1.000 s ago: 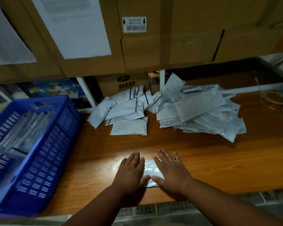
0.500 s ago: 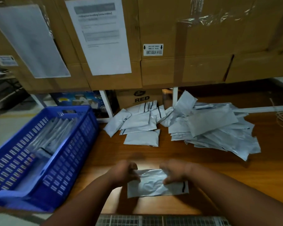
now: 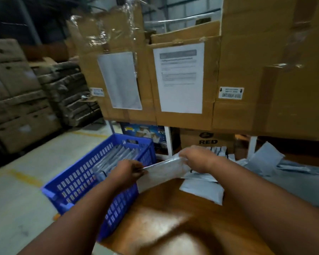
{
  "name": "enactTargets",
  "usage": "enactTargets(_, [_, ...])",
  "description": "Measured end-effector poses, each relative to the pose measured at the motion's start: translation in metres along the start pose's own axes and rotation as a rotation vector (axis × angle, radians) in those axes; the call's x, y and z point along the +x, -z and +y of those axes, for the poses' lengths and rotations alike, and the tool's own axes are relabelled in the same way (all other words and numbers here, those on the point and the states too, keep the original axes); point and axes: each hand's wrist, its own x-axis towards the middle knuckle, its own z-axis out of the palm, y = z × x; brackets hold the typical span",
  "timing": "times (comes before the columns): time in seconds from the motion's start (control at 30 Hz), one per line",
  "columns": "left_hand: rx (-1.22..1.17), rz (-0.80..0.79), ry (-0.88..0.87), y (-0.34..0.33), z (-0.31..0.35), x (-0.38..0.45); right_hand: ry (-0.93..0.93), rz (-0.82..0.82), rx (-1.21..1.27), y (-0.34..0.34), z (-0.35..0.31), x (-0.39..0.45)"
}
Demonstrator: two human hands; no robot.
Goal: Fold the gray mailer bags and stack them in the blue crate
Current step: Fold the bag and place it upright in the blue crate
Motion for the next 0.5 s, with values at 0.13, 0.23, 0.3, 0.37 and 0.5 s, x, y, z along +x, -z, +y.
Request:
enactTargets(0.13, [0.013,0.181,0.066,0.041,-0.045,-0.006,0.093,0.105,-0.085,0.029,-0.036,0.076])
enactTargets(0.23, [0.015,0.281,0.095,0.061,-0.08,-0.008,0.15,0.143,-0.131,0.037,-0.064,0.129])
enactTargets(0.3, [0.021,0.314,0.125,0.065,-0.106,-0.007,0.193,0.153,-0.161,0.038,-0.082,0.164])
enactTargets(0.37, [0.009,0.33,0.164,0.064,-0.135,-0.003,0.209,0.146,-0.142,0.036,-0.096,0.198])
enactTargets(0.5, [-0.021,0.303,0.197,0.051,-0.187,0.018,0.226,0.113,-0.251,0.015,-0.114,0.272])
